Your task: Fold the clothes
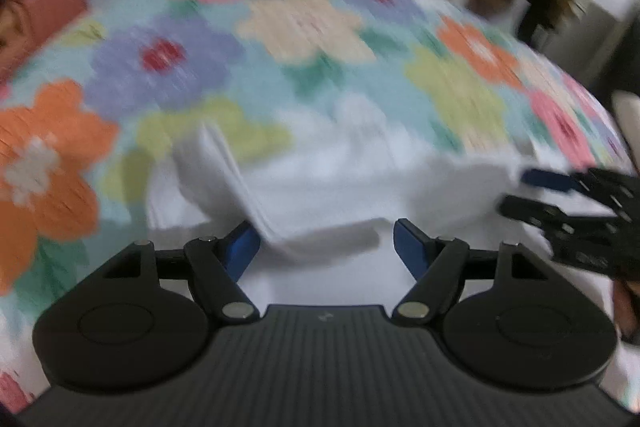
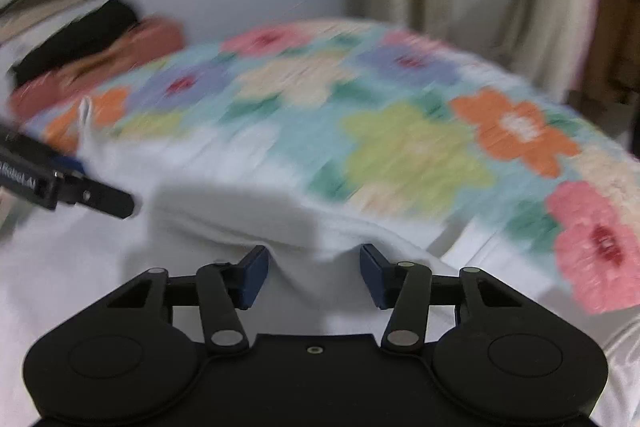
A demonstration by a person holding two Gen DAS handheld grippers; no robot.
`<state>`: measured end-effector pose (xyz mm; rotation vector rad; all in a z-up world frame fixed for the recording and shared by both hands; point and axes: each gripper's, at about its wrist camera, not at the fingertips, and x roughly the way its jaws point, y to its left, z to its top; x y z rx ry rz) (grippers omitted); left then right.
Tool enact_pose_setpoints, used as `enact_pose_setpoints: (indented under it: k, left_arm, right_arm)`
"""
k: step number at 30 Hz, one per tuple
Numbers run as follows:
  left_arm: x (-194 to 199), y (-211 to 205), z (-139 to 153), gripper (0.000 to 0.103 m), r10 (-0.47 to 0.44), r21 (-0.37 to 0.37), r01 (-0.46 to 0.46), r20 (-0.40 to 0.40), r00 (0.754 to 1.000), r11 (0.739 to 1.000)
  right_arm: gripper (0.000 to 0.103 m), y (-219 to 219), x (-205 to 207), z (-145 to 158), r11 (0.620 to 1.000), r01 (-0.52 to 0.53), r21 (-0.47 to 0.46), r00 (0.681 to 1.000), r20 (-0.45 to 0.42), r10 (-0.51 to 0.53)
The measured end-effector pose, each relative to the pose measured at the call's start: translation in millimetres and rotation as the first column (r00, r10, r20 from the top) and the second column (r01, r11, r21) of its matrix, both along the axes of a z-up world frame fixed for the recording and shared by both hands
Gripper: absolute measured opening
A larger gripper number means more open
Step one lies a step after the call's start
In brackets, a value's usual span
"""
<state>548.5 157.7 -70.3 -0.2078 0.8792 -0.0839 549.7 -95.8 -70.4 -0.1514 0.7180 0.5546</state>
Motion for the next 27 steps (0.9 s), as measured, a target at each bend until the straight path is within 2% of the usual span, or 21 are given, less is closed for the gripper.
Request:
enact_pose_setpoints:
  k: [2,5,9,10,12,15,18,20,22,24,27]
  left_arm:
    - [6.5,5.1,5.5,0.074,0.052,0.010,-0.052,0.021,0.998,0.999]
    - [9.1,13.1,8.8,0.074,0.076,0.018,-0.077,0.033,0.997,0.997]
    - [1.8,16.9,0.2,0.075,0.083,0.118,-0.088,0.043,0.996,0.989]
    - [-0.3,18.9,-0.9,0.075,0.084,0.118,-0.090,0.048,0.995,0.989]
    - [-0.9,25.4,-1.0,0.075,0.108,0.068,-0.112,0.062,0.992,0.991]
    - [5.7,33.2,0.7,0.075,0.151,-0.003,-0.151,0.063,0.986,0.988]
    - [15.8,35.2,2.7,0.075,0.185,-0.007,-0.185,0.061,0.981,0.983]
    - [20.2,34.1,4.2,0.075,0.182,0.014,-0.184,0.073,0.981,0.983]
    - [17.0,32.3,8.9,0.075,0.151,0.041,-0.157,0.129,0.980,0.987]
    - [8.6,33.8,14.6,0.079,0.126,0.060,-0.139,0.189,0.974,0.988]
    - [0.1,42.2,21.9,0.081,0.122,0.024,-0.129,0.200,0.972,0.991]
  right_arm:
    - [0.055,-5.3,4.7,5.8,0.999,0.049,0.011,0.999,0.016,-0.049]
    - [0.058,-21.7,5.2,10.2,0.996,0.090,-0.006,0.996,0.007,-0.090]
    - [0.060,-59.4,6.1,17.8,0.982,0.188,-0.007,0.982,-0.026,-0.188]
    - [0.061,-73.4,4.8,20.9,0.978,0.207,0.018,0.978,-0.033,-0.206]
    - [0.061,-98.8,1.9,26.7,0.973,0.224,0.063,0.974,-0.047,-0.221]
    - [0.061,-118.8,-10.1,29.0,0.986,0.102,0.134,0.992,-0.088,-0.091]
    - [0.062,-105.1,-12.8,11.4,0.995,-0.021,0.095,0.980,-0.197,0.039]
    - [0.065,-86.0,-10.6,-5.5,0.999,-0.037,0.016,0.969,-0.243,0.040]
    - [0.075,-68.9,-6.7,-14.6,0.999,-0.043,-0.016,0.977,-0.208,0.039]
    - [0.075,-52.2,4.2,-19.7,1.000,-0.017,-0.020,0.986,-0.165,0.014]
    - [0.075,-32.6,27.8,-21.7,0.998,0.059,-0.026,0.991,-0.123,-0.062]
